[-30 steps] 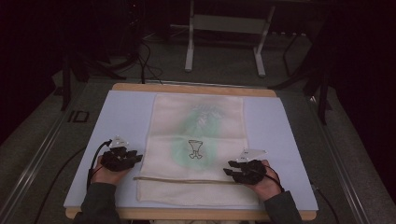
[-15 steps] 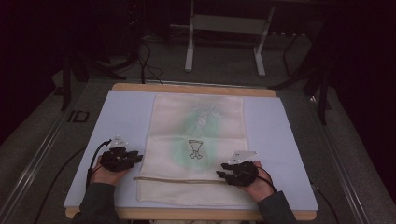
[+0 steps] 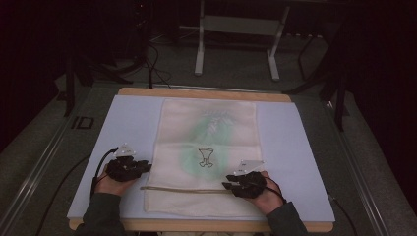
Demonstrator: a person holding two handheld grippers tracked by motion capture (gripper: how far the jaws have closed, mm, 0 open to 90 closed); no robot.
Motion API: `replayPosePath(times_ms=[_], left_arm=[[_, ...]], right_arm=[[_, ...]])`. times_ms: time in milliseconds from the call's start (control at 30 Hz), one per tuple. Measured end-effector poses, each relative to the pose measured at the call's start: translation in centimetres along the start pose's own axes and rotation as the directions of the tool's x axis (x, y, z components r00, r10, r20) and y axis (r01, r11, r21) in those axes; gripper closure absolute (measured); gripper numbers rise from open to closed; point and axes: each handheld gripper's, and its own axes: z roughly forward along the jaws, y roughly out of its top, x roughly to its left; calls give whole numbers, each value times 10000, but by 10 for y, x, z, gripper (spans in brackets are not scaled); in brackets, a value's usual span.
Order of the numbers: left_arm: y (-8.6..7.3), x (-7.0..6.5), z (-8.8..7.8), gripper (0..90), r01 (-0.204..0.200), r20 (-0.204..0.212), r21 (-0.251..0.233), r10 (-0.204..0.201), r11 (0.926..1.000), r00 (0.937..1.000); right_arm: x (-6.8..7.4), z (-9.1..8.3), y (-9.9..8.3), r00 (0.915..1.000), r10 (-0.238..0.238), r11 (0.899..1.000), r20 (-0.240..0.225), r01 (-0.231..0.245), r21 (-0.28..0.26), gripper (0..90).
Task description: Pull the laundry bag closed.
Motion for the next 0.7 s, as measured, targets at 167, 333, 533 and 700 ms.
replayPosePath(times_ms=[167,333,533,700], left_arm=[[0,-2,1,737,-140,104,86,139,9999,9998],[1,-3,2,762,-275,43,182,274,9995,9996],[0,-5,1,814,-455,32,174,454,9988,9990],[0,-7,2,827,-558,-95,259,561,9981,9984]], right_arm=[[6,2,4,9997,-75,9999,-222,72,-146,681],[11,3,10,9990,-269,9993,-343,260,-268,719],[22,14,13,9952,-805,9967,-564,799,-130,720],[29,18,21,9932,-952,9955,-669,947,-101,715]])
